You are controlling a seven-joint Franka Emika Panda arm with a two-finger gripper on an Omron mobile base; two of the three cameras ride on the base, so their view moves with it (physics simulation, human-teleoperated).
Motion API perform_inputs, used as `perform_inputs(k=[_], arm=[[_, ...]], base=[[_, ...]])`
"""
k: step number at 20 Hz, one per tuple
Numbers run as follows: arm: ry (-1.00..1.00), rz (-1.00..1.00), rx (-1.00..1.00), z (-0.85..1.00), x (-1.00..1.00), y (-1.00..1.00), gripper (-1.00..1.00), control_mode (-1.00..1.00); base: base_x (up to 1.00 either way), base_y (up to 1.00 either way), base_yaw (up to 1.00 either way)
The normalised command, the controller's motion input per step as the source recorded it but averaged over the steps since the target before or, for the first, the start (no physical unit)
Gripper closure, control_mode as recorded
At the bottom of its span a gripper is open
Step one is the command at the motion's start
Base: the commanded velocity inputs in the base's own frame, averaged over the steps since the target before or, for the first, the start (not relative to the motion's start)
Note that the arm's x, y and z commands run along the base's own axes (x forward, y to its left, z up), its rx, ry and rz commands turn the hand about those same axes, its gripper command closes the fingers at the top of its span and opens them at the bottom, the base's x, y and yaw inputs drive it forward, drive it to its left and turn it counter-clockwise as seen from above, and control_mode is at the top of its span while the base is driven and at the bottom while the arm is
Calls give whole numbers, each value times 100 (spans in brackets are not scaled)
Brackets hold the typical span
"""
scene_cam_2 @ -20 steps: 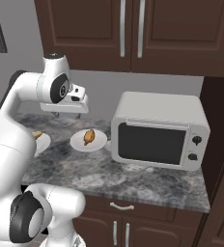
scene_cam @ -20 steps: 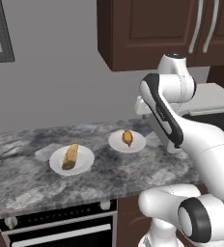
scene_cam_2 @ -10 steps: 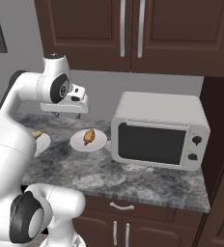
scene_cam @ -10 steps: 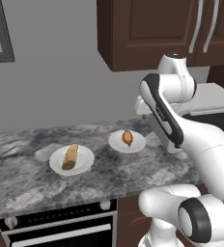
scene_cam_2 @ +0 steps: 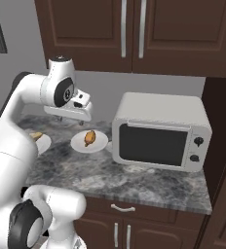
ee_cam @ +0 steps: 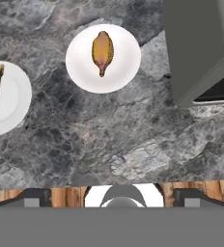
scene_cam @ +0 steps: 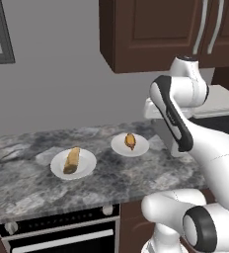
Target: Open the toaster oven door. Place the baguette on the bottom rack in the toaster oven and place the chicken drumstick on the top rack.
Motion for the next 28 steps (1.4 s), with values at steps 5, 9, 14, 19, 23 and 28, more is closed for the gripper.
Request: perform_inputs(k=[5,9,14,19,23,28], arm=[[0,-33,16,0,-30,-36,-100,-100],[1,-31,10,-4,-24,-46,-100,-100],[-1,-30,9,-10,-26,-48,-100,-100],[-4,-27,11,-4,-20,-54,-100,-100],[0,-26,8,-1,-9,-52,-100,-100],[0,-24,8,0,-6,-51,-100,-100]], base=[[0,0,0],[0,0,0],[0,0,0],[0,0,0],[0,0,0],[0,0,0]])
